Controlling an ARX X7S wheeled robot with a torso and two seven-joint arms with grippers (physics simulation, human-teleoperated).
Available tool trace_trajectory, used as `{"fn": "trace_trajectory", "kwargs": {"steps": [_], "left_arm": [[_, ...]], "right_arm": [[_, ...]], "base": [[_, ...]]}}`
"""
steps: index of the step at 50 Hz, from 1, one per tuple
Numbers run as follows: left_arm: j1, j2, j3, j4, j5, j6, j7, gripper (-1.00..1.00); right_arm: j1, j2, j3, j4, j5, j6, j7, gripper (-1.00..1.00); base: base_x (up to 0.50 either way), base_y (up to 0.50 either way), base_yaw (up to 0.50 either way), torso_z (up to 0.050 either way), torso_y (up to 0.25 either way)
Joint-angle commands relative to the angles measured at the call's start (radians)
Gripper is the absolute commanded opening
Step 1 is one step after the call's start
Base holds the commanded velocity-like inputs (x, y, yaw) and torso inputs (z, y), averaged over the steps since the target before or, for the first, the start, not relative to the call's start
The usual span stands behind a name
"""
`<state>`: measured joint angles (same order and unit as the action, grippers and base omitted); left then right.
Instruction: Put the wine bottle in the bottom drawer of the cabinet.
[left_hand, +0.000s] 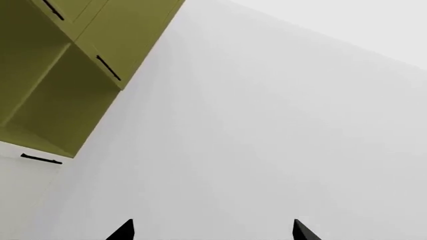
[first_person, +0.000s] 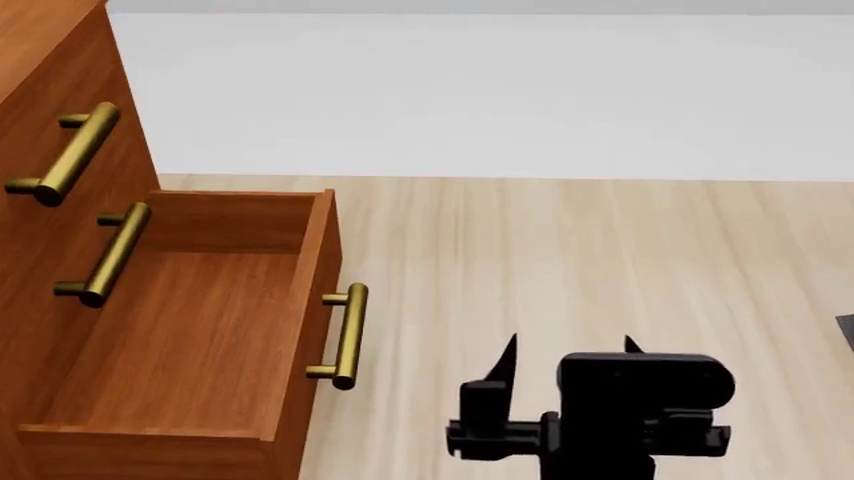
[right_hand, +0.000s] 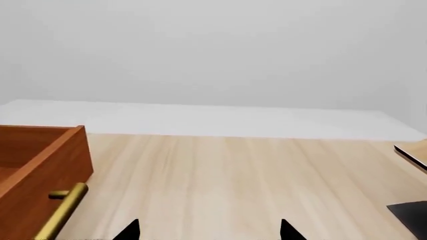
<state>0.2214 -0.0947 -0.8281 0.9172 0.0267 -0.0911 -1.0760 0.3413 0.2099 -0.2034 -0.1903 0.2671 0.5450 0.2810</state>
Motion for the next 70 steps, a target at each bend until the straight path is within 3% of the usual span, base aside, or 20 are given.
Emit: {"fn": "trace_trajectory", "kwargs": {"steps": [1,39,70], "left_arm": [[0.002,-0.008,0.009,0.000,0.001,-0.016,-0.008,1.00],[0.019,-0.028,0.028,-0.021,-0.017,-0.002,-0.015,1.00],[0.025,-0.042,0.034,-0.018,-0.027,-0.010,-0.023,1.00]], "right_arm": [[-0.031,0.016,0.019,-0.059,0.023,0.041,0.020,1.00],[-0.233,0.106,0.205,-0.440,0.184,0.362,0.146,1.00],[-0.396,0.120,0.369,-0.562,0.252,0.367,0.183,1.00]], "base": [[0.00,0.00,0.00,0.000,0.000],[0.00,0.00,0.00,0.000,0.000],[0.00,0.00,0.00,0.000,0.000]]}}
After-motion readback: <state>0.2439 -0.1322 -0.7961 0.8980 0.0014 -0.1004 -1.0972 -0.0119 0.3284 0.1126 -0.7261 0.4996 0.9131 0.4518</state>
